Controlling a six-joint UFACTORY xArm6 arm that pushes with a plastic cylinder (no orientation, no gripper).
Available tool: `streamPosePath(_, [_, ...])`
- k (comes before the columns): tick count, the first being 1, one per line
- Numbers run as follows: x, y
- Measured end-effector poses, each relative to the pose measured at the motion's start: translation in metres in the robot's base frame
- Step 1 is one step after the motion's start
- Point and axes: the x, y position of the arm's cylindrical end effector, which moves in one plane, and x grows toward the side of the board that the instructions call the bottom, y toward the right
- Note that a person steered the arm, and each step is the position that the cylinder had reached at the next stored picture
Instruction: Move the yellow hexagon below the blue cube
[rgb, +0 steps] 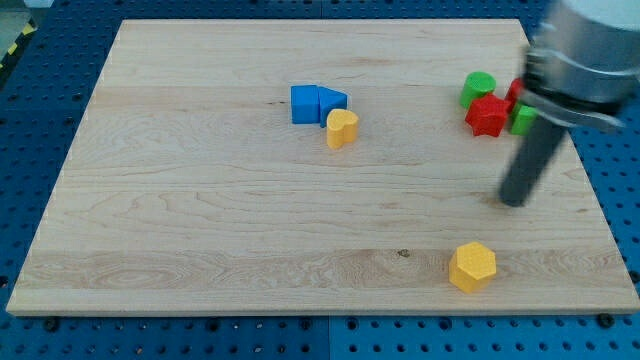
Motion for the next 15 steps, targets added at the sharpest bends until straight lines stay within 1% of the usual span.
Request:
streamPosePath(1, [0.053, 0.038])
streamPosePath(2, [0.092, 0.008])
streamPosePath(3, [0.093, -0.071])
streamPosePath(4, [0.063, -0.159])
streamPosePath(5, [0.011, -0.231])
streamPosePath(6, [0.006, -0.248])
streamPosePath(7, [0.006, -0.232])
streamPosePath(8, [-0.005, -0.245])
streamPosePath(9, [-0.038, -0.274])
streamPosePath(10, [-0.021, -0.276])
streamPosePath(11, [0.015, -0.301])
streamPosePath(12, [-0.007, -0.340])
streamPosePath(13, [-0.046, -0.342])
streamPosePath(15, [-0.080, -0.320])
